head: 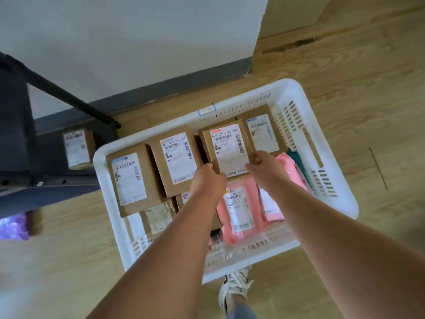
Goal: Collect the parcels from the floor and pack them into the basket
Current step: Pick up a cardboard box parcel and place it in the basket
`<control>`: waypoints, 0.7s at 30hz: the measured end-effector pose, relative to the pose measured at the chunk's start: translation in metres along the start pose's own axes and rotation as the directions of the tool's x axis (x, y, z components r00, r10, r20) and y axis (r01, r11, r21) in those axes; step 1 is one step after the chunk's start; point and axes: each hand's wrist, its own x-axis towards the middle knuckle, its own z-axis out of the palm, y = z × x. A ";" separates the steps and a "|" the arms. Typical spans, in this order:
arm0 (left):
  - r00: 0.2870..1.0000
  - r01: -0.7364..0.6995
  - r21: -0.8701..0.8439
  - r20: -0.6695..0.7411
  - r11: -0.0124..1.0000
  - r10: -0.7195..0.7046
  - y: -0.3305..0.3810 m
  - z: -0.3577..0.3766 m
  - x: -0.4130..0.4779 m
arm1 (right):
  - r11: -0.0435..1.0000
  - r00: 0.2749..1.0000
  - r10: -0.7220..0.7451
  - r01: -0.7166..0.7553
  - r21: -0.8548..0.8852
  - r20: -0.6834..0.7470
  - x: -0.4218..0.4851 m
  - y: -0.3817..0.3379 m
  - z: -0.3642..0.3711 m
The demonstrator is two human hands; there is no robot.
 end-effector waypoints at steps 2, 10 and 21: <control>1.000 0.011 -0.041 0.004 0.999 -0.011 -0.001 0.006 0.013 | 0.999 0.999 -0.015 0.016 -0.034 0.041 0.021 0.001 0.008; 0.999 -0.040 0.021 -0.023 0.999 0.041 -0.010 0.010 0.032 | 0.994 0.980 -0.033 0.052 -0.096 0.197 0.052 -0.013 0.031; 0.991 -0.104 0.284 -0.048 0.953 0.122 -0.041 -0.032 -0.007 | 0.991 0.996 -0.008 0.020 -0.134 0.093 -0.010 -0.026 0.026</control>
